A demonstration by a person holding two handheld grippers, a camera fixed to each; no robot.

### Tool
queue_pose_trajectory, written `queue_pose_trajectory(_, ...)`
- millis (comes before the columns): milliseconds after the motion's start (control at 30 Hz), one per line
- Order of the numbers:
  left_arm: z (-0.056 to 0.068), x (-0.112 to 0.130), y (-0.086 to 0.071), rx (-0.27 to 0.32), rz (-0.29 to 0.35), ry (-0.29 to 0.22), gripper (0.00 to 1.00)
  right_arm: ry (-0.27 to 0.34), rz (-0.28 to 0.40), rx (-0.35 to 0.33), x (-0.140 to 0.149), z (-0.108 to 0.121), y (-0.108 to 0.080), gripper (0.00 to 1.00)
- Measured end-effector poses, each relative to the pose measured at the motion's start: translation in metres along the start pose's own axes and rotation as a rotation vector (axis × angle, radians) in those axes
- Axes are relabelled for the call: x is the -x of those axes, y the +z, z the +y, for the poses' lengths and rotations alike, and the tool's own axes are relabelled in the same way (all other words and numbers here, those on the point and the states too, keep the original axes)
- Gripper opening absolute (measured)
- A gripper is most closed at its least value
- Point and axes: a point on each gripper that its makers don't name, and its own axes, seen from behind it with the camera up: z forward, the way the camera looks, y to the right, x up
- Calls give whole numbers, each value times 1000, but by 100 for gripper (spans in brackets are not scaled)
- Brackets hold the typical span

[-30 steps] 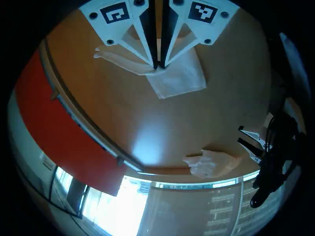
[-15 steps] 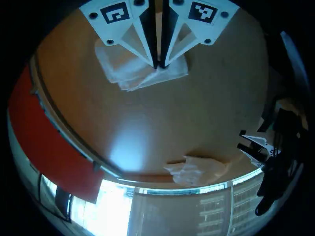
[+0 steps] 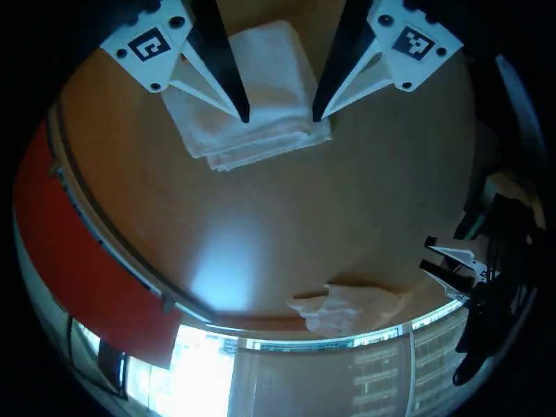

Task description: Fold towel

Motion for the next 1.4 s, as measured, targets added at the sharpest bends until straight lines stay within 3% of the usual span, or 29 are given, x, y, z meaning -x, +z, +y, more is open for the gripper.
queue_pose_trajectory(233, 3, -1, 2, 2, 0, 4, 92, 32, -11, 21, 14, 4, -8, 72)
queue_pose_trajectory(600, 6, -4, 4, 5, 0, 11, 93, 115, -81, 56, 74, 0, -25, 72)
queue_pose_trajectory(867, 8, -3, 4, 8, -3, 20, 92, 159, -108, 84, 94, 0, -28, 71)
queue_pose_trajectory(1033, 9, -3, 4, 8, -4, 19, 92, 202, -131, 100, 102, 1, -25, 57)
queue_pose_trajectory(1233, 9, -3, 4, 11, -3, 20, 92, 240, -142, 102, 107, -1, -24, 20)
queue_pose_trajectory(1400, 10, -3, 4, 13, -4, 20, 92, 239, -144, 98, 108, -3, -24, 8)
